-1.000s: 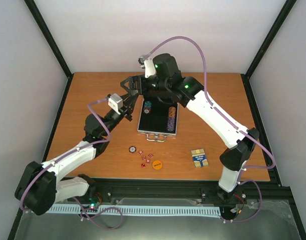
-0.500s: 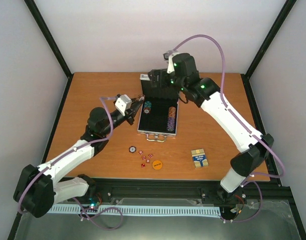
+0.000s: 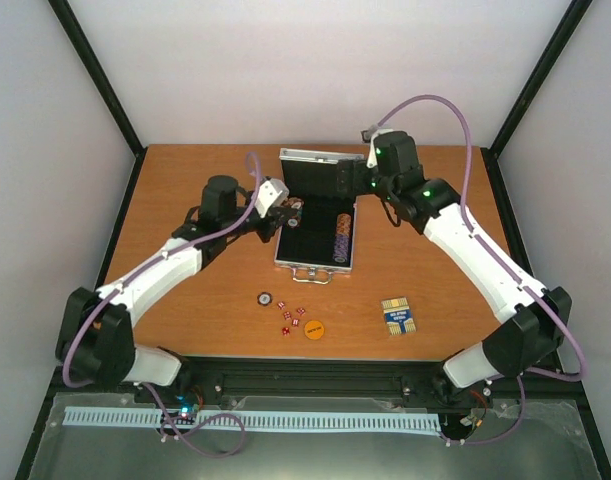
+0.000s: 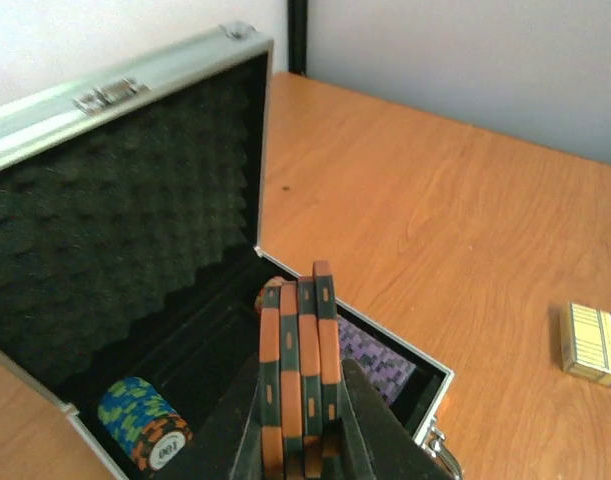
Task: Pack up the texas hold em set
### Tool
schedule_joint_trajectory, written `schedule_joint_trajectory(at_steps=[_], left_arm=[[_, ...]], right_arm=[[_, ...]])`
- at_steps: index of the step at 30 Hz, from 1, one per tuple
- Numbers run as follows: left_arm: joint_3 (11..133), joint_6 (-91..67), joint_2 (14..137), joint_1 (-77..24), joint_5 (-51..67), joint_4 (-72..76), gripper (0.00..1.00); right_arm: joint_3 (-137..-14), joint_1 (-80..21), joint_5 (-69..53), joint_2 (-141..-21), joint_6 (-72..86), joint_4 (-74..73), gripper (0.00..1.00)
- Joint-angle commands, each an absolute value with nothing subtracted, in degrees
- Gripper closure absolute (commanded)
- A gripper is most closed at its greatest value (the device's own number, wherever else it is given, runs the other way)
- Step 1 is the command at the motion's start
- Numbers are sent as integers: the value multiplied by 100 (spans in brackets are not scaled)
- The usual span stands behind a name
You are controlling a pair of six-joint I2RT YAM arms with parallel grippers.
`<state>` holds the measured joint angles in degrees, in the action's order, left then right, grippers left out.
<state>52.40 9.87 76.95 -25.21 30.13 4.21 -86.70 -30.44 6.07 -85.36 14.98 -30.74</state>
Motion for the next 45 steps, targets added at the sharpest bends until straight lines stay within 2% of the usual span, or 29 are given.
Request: schedule_joint_trajectory(at_steps=[1, 13, 22, 45], left_arm=[[6108, 1783, 8226, -2426, 3564, -1014, 99], [7706, 3237, 9925, -2312, 3026, -3281, 99], [8398, 3877, 10622, -2309, 2298, -3870, 99], [9334, 4762, 11750, -2443, 1175, -4285, 99]], right_arm=[[-8274, -2808, 812, -8133, 1433, -2774, 0], [-7410, -2306, 553, -7840, 1519, -2563, 0], [-7146, -2053, 323, -7877, 1561, -2432, 0], [-6660, -1695, 29, -7875, 1617, -2250, 0]])
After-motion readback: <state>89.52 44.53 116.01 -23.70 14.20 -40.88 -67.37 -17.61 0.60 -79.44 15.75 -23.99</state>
